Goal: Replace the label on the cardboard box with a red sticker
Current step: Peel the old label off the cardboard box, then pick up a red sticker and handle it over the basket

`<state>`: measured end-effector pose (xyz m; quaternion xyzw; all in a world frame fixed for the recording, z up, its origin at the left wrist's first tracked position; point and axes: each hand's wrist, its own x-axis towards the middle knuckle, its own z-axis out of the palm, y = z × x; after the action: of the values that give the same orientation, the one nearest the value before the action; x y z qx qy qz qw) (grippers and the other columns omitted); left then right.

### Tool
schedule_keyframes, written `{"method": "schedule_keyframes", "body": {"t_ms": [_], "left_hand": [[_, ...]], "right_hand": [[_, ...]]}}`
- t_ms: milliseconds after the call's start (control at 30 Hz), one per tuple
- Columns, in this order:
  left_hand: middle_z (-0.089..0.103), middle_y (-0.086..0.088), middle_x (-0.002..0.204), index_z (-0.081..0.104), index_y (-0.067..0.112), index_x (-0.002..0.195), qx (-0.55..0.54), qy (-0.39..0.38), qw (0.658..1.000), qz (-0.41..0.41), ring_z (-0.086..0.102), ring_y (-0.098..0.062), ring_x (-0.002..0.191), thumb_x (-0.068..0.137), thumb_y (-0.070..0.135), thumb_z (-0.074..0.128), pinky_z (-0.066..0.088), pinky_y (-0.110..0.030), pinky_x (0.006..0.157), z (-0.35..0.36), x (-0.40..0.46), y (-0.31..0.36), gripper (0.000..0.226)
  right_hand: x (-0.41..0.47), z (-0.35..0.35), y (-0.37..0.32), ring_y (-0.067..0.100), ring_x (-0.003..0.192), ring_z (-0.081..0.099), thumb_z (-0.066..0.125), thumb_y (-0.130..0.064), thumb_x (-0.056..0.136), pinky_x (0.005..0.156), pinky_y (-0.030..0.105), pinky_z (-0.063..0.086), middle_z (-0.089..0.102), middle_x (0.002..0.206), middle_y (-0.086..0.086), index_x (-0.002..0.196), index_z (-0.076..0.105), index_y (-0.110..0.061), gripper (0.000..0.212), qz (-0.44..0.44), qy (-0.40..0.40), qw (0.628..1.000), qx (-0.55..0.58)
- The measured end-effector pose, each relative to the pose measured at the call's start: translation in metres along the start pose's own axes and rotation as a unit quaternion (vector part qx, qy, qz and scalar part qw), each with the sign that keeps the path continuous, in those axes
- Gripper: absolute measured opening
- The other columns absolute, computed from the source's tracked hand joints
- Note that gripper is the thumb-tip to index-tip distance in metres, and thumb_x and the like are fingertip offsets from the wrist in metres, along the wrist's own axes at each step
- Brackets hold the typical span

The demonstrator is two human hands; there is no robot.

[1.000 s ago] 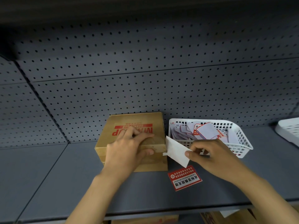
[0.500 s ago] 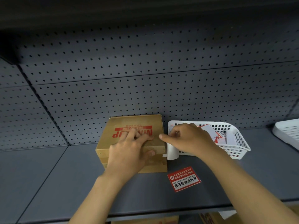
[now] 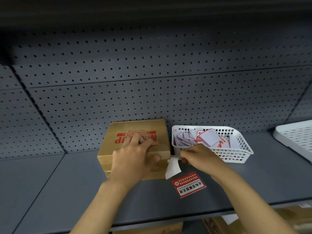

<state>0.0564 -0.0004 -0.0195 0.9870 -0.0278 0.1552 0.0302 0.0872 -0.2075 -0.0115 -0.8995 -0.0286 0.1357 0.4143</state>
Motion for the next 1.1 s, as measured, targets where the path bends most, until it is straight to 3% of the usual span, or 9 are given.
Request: {"method": "schedule_keyframes", "body": {"t_ms": [133, 267, 367, 533, 633, 700, 800, 967, 1100], "left_hand": [[0.048, 0.014, 0.114, 0.049, 0.051, 0.130, -0.005, 0.006, 1.000, 0.003, 0.050, -0.012, 0.111, 0.085, 0.070, 0.050, 0.045, -0.030, 0.062, -0.001, 0.000, -0.003, 0.049], [0.048, 0.012, 0.119, 0.047, 0.049, 0.132, 0.000, 0.006, 1.000, -0.007, 0.050, -0.014, 0.114, 0.087, 0.069, 0.048, 0.049, -0.034, 0.067, 0.000, 0.003, -0.003, 0.049], [0.047, 0.011, 0.123, 0.045, 0.048, 0.136, -0.011, 0.004, 1.000, 0.012, 0.048, -0.014, 0.117, 0.089, 0.064, 0.049, 0.049, -0.034, 0.069, 0.003, 0.004, -0.004, 0.050], [0.036, 0.014, 0.138, 0.037, 0.043, 0.146, -0.166, 0.026, 0.981, 0.098, 0.024, -0.016, 0.142, 0.080, 0.063, 0.060, 0.045, -0.035, 0.106, 0.003, -0.008, 0.007, 0.073], [0.030, 0.017, 0.142, 0.021, 0.047, 0.149, -0.188, 0.032, 0.972, 0.140, 0.022, -0.011, 0.142, 0.063, 0.078, 0.064, 0.049, -0.030, 0.095, -0.005, -0.024, 0.041, 0.101], [0.030, 0.015, 0.143, 0.019, 0.040, 0.149, -0.209, 0.052, 0.967, 0.137, 0.030, -0.010, 0.137, 0.061, 0.072, 0.071, 0.053, -0.026, 0.090, -0.001, -0.030, 0.061, 0.107], [0.036, 0.012, 0.136, 0.029, 0.031, 0.139, -0.256, 0.098, 0.957, 0.098, 0.042, -0.011, 0.125, 0.067, 0.052, 0.077, 0.055, -0.023, 0.082, 0.006, -0.029, 0.072, 0.088], [0.049, 0.014, 0.124, 0.047, 0.029, 0.122, -0.295, 0.175, 0.933, 0.106, 0.052, -0.008, 0.111, 0.091, 0.030, 0.062, 0.045, -0.011, 0.072, -0.008, -0.024, 0.069, 0.035], [0.053, 0.012, 0.124, 0.059, 0.028, 0.114, -0.270, 0.188, 0.933, 0.144, 0.054, -0.008, 0.113, 0.094, 0.028, 0.056, 0.051, -0.023, 0.076, -0.018, -0.020, 0.067, 0.021]], "right_hand": [[-0.004, 0.005, 0.005, 0.017, 0.071, 0.058, 0.056, -0.027, 0.093, 0.065, 0.030, 0.040, 0.063, 0.069, 0.000, 0.068, 0.067, -0.015, 0.030, 0.027, 0.028, 0.998, 0.052], [-0.013, -0.013, 0.013, 0.022, 0.067, 0.058, 0.058, -0.025, 0.091, 0.062, 0.031, 0.036, 0.066, 0.070, 0.007, 0.068, 0.063, -0.007, 0.030, 0.050, 0.117, 0.983, 0.135], [-0.020, -0.025, 0.015, 0.018, 0.062, 0.052, 0.061, -0.027, 0.091, 0.059, 0.030, 0.033, 0.060, 0.069, 0.006, 0.082, 0.067, 0.004, 0.033, 0.055, 0.136, 0.980, 0.135], [-0.018, -0.018, 0.007, 0.021, 0.059, 0.056, 0.059, -0.028, 0.091, 0.061, 0.034, 0.040, 0.061, 0.065, 0.009, 0.084, 0.064, 0.008, 0.037, 0.018, 0.162, 0.978, 0.133], [-0.017, -0.011, -0.003, 0.024, 0.054, 0.061, 0.060, -0.027, 0.090, 0.058, 0.038, 0.047, 0.066, 0.065, 0.019, 0.073, 0.064, 0.002, 0.034, -0.012, 0.193, 0.968, 0.160], [-0.019, -0.010, -0.009, 0.028, 0.056, 0.061, 0.060, -0.027, 0.090, 0.049, 0.031, 0.042, 0.063, 0.069, 0.024, 0.069, 0.059, 0.001, 0.035, -0.017, 0.211, 0.959, 0.186], [-0.027, -0.014, -0.017, 0.027, 0.054, 0.057, 0.061, -0.024, 0.091, 0.039, 0.024, 0.034, 0.054, 0.063, 0.016, 0.065, 0.054, -0.001, 0.035, -0.012, 0.231, 0.946, 0.225], [-0.041, -0.027, -0.026, 0.021, 0.043, 0.063, 0.057, -0.021, 0.092, 0.042, 0.024, 0.036, 0.067, 0.064, 0.006, 0.080, 0.063, 0.004, 0.028, -0.025, 0.232, 0.933, 0.275], [-0.048, -0.034, -0.026, 0.017, 0.037, 0.060, 0.054, -0.019, 0.092, 0.048, 0.027, 0.034, 0.066, 0.064, 0.004, 0.084, 0.069, 0.000, 0.025, -0.024, 0.223, 0.929, 0.295]]}}
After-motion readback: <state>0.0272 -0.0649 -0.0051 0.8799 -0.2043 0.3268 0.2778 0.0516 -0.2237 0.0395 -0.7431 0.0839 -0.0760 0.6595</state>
